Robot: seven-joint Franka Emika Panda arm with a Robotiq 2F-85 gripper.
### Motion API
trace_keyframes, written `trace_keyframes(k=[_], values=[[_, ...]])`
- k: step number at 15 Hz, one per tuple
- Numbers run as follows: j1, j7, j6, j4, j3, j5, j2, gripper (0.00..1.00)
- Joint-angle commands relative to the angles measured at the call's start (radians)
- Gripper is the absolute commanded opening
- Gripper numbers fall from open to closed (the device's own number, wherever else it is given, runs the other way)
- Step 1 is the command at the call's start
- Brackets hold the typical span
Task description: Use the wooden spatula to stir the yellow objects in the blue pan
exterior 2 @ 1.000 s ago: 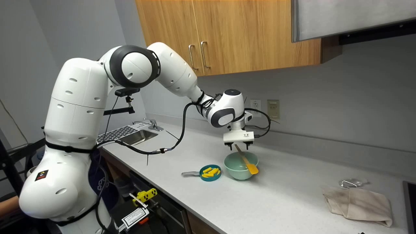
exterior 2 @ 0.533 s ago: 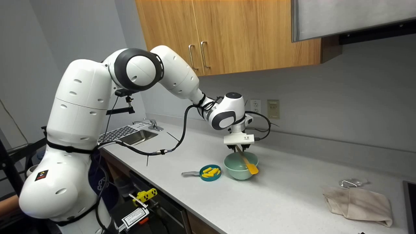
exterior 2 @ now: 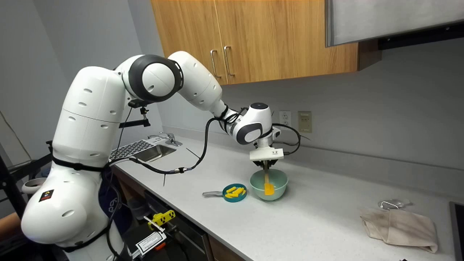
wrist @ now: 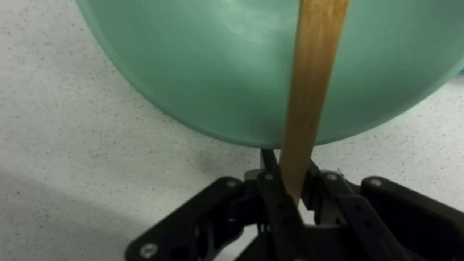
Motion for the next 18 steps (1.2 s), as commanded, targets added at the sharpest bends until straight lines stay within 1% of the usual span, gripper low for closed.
trace_keyframes(k=[1, 5, 10, 14, 18], values=[[-0.009, -0.003, -0.007, 0.013, 0.012, -0.040, -0.013, 0.04], [0.000, 0.014, -0.009, -0.016, 0.007, -0.062, -0.064, 0.04], [-0.004, 0.019, -0.003, -0.072, 0.013, -0.041, -0.129, 0.04], [-0.008, 0.009, 0.000, -0.137, 0.038, -0.004, -0.181, 0.04], [-0.004, -0.014, 0.009, -0.195, 0.083, 0.047, -0.229, 0.04]])
